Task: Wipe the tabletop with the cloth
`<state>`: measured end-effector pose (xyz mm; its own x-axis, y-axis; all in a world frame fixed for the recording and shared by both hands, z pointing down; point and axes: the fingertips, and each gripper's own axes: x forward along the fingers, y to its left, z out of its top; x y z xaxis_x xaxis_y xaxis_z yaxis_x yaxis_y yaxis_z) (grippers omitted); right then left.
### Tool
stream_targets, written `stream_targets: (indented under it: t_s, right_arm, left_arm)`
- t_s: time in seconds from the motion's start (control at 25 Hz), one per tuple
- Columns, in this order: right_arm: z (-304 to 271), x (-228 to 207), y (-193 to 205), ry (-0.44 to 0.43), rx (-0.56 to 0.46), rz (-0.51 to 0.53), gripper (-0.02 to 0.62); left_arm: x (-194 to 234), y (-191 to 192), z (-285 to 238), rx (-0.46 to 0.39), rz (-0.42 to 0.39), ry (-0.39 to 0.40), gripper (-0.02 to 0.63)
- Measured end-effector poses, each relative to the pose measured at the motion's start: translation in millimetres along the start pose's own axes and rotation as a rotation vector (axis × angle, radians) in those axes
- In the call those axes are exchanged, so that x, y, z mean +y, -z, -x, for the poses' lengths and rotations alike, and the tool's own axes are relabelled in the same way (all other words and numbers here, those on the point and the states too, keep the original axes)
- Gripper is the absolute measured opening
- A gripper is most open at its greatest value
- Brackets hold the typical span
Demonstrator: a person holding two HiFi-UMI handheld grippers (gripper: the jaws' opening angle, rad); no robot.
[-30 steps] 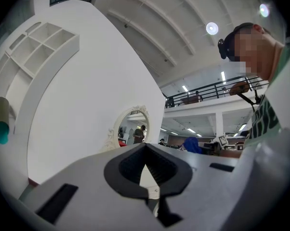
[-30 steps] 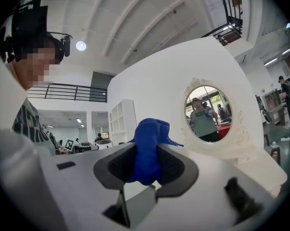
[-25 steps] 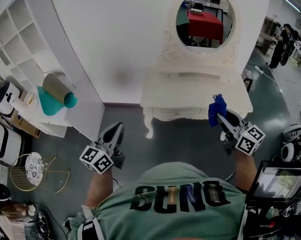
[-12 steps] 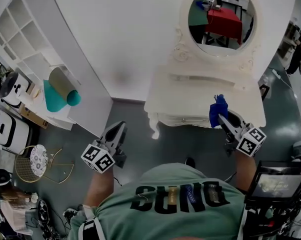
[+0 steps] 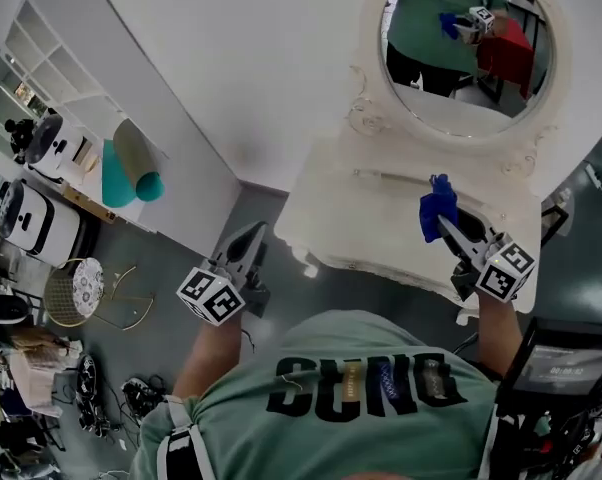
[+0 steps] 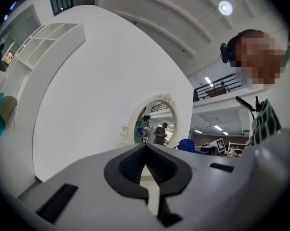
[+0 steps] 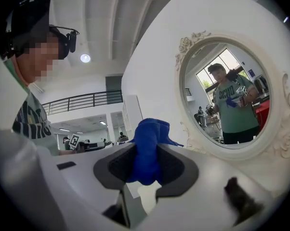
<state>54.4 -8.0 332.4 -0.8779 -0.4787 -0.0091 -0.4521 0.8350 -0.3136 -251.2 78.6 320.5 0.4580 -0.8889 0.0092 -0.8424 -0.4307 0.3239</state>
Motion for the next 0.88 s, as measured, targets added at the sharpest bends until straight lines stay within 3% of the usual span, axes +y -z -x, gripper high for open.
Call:
stream_targets:
  t_s: [0.16,0.4,0.72,0.88]
  right_arm:
    - [-17.7,-33.2,1.7,-0.04,0.012,-0.014,0.127]
    - [-66.4,-55.1,17.0,-0.073,0.067,-0.011,0.127]
    - [-193.5,-46.2,53.1,-0.036,0.211,0.072,0.127]
    - [-279.1,-62.7,92.4,-0.001,0.375,0.093,0.127]
  left_arm:
    - [1.1,8.4,-31.3,0.052,-0.053,-0.027,-0.002]
    - [40.3,13.5,-54.4,0.057,-0.029,-0.051,-0.002]
    - [168.1,15.6,-75.9,0.063,0.021,0.022,-0.002]
    - [238.5,8.6,-95.0,0.114,-0.006,0.065,-0.002]
